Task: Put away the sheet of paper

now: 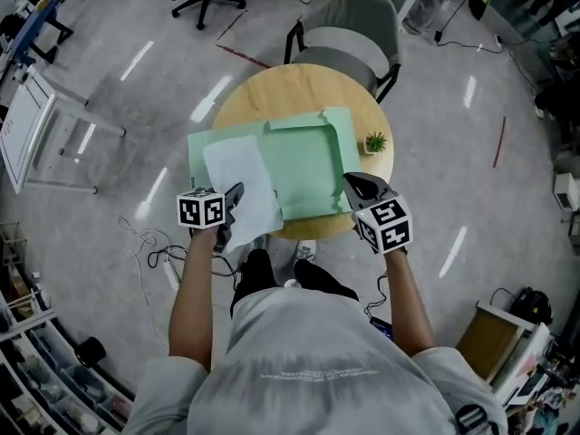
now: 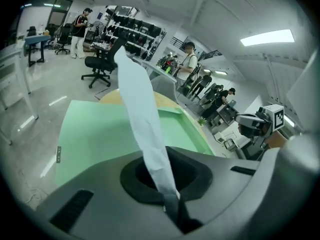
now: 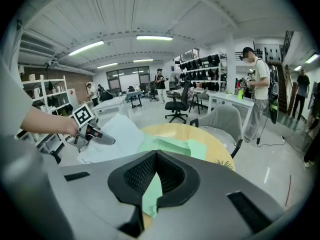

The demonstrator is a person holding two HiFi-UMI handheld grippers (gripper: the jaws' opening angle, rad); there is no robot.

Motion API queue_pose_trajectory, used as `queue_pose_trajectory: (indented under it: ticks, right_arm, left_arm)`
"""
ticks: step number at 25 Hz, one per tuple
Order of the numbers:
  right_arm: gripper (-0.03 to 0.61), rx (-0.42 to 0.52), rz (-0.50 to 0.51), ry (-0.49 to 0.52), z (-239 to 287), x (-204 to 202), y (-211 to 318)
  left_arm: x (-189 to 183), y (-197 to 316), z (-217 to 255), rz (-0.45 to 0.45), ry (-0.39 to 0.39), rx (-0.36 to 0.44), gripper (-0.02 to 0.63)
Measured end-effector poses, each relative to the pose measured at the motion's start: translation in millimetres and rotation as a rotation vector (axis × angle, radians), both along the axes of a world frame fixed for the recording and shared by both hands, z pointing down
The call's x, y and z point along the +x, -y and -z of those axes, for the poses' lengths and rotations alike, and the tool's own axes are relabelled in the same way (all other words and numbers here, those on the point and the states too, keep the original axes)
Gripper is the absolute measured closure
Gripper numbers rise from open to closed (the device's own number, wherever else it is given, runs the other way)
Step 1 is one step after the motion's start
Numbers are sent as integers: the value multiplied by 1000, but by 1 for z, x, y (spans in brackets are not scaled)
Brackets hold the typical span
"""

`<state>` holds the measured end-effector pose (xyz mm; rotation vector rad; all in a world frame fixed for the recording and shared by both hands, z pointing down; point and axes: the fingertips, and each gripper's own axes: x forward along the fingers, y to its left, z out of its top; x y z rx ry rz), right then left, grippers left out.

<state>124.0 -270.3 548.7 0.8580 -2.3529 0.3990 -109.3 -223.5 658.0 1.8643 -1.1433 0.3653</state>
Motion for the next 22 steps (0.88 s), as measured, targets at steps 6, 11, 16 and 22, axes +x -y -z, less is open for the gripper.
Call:
queue_pose_trajectory:
  ticks: [6, 11, 16, 22]
  right_arm:
    - [551, -49, -83, -39, -17, -13, -4]
    - [551, -86, -151, -87, -34, -23, -5]
    - [551, -125, -203, -120, -46, -31, -3]
    - [551, -117, -284, -122, -44, -34, 8]
  left_arm:
    - [-10, 20, -31, -61, -124, -72, 594]
    - [-19, 37, -50, -110, -220, -125, 594]
    - [-31, 51, -64, -132, -267, -166, 594]
    - [-39, 68, -71, -152, -323, -188, 594]
